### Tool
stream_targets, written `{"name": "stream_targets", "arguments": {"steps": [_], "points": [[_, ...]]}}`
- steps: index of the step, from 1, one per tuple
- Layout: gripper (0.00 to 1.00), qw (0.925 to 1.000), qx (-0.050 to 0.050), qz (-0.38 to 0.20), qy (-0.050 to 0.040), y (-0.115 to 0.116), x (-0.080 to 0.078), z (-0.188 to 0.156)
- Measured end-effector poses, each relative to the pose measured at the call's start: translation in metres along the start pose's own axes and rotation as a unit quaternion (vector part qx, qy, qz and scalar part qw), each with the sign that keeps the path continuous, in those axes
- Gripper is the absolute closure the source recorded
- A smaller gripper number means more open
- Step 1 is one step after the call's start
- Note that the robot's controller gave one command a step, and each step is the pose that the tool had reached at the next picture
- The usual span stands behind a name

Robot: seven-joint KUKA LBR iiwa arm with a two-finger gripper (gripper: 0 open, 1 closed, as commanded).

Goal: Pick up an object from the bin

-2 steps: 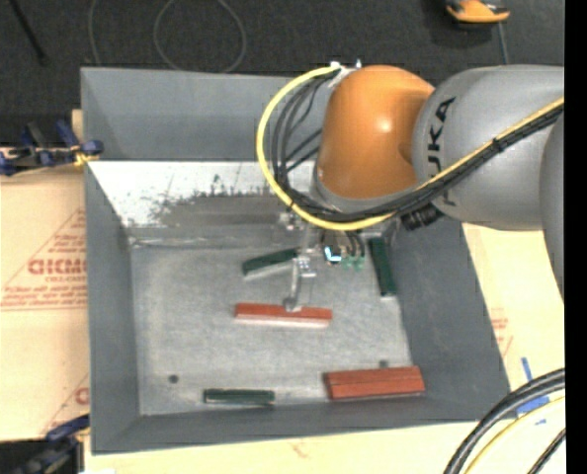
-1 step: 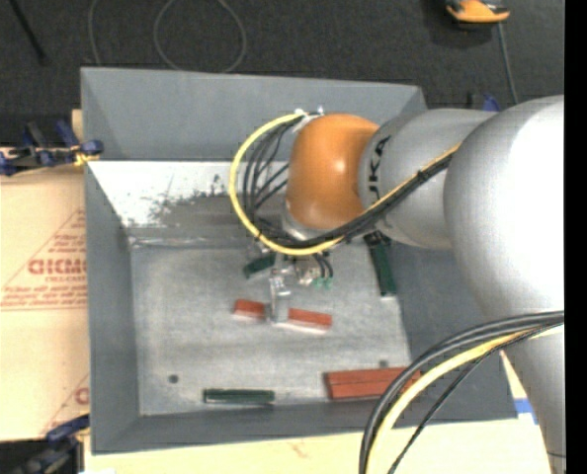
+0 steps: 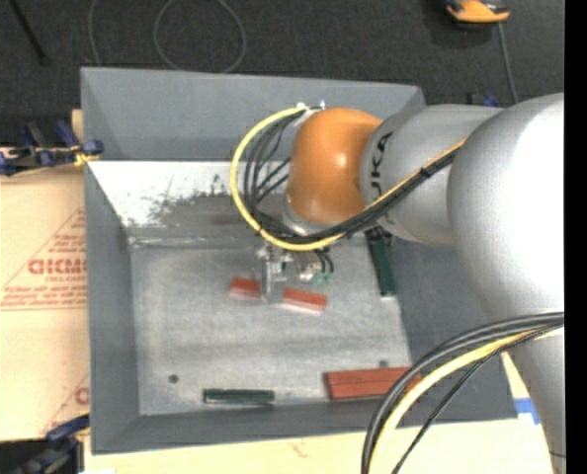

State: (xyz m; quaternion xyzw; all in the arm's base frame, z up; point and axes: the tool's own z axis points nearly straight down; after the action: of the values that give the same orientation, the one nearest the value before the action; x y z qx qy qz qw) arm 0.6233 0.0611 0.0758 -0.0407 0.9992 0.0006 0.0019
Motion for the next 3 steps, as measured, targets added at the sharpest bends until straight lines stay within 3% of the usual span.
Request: {"name": "stream_targets", "arguments": {"steps": [1, 2, 3], "points": [[1.0, 0.984, 0.0, 0.178, -0.0018, 0.005, -0.014, 0.001], [0.0, 0.984, 0.0, 0.178, -0.0014, 0.005, -0.013, 0.002], [0.0, 0.9871, 0.002, 0.16, 0.002, -0.046, 0.079, 0.005]]}}
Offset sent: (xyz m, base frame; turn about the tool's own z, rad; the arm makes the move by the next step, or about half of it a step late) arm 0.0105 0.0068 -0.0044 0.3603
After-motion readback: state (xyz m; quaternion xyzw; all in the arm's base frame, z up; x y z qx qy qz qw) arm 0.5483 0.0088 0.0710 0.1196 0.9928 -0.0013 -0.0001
